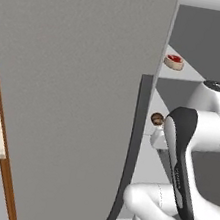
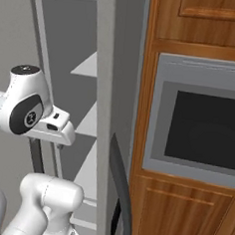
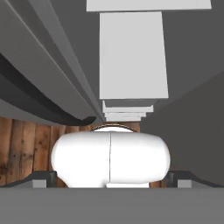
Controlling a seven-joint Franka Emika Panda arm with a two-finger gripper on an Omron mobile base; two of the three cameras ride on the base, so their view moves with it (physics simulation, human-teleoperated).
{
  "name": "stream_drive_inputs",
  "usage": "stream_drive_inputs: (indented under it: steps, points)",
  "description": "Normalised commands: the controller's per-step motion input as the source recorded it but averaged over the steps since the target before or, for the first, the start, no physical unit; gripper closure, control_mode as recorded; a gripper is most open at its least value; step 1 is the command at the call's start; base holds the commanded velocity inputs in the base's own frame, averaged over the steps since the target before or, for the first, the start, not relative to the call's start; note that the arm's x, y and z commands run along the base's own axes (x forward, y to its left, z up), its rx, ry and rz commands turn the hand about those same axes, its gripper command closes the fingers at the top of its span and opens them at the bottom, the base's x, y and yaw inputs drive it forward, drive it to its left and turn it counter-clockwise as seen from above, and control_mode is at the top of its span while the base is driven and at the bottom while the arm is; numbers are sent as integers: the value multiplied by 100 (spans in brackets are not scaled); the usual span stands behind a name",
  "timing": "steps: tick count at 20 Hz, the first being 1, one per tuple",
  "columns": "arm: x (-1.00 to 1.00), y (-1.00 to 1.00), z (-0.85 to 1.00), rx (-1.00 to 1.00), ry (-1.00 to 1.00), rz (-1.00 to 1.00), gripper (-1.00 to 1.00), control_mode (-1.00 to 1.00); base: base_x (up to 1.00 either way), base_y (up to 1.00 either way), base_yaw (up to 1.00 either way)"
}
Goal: Take the tangerine, steak, and potato from the freezer and place them in the bowl on the counter.
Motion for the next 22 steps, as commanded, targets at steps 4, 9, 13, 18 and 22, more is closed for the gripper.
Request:
stream_drive_inputs:
  steps: [4, 9, 13, 18, 22]
  points:
    - [0, 0, 0, 0, 0, 0, -100, 100, 7, -66, 0]
    - [0, 0, 0, 0, 0, 0, -100, 100, 11, -53, 0]
    - [0, 0, 0, 0, 0, 0, -100, 100, 38, -44, 0]
    - [0, 0, 0, 0, 0, 0, -100, 100, 57, -18, 0]
    - [0, 0, 0, 0, 0, 0, -100, 100, 70, -2, -6]
